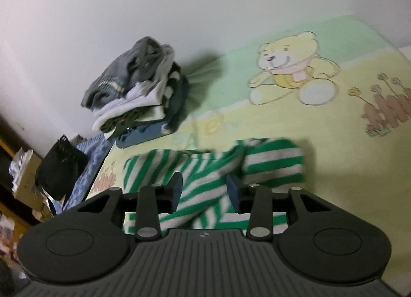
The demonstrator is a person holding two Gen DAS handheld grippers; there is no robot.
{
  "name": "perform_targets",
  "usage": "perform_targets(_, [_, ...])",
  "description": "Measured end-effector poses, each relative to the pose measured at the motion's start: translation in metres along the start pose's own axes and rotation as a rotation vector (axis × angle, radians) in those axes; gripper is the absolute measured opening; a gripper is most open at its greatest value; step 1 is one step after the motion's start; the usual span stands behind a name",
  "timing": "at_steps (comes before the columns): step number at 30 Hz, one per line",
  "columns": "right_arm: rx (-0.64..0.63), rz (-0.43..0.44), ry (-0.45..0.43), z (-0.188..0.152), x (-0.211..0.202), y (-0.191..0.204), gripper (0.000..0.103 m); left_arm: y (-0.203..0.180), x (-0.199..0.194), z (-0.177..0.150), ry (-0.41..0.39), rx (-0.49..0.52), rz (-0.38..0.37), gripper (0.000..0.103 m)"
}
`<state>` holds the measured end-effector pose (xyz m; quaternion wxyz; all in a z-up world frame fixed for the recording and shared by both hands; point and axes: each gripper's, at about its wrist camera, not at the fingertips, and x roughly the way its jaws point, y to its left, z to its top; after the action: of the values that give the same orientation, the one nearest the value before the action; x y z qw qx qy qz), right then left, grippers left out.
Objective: Fold clothes
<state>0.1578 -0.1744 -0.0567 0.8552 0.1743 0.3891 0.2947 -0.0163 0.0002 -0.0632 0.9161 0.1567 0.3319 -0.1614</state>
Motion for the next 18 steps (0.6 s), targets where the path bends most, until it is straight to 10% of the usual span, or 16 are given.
perform_targets(10, [0.087,-0.077,0.011,-0.003,0.028,0.001,0.045,0.07,-0.024,0.01,-0.006,0.022,-0.087,0.055])
perform_targets(14, [0.099,-0.148,0.059,-0.008,0.039,-0.006,0.013,0.078,-0.001,0.018,0.003,-0.027,-0.103,0.054])
perform_targets(18, [0.124,-0.107,-0.007,-0.009,0.018,-0.012,0.006,0.067,0.026,0.022,0.02,-0.101,-0.194,0.057])
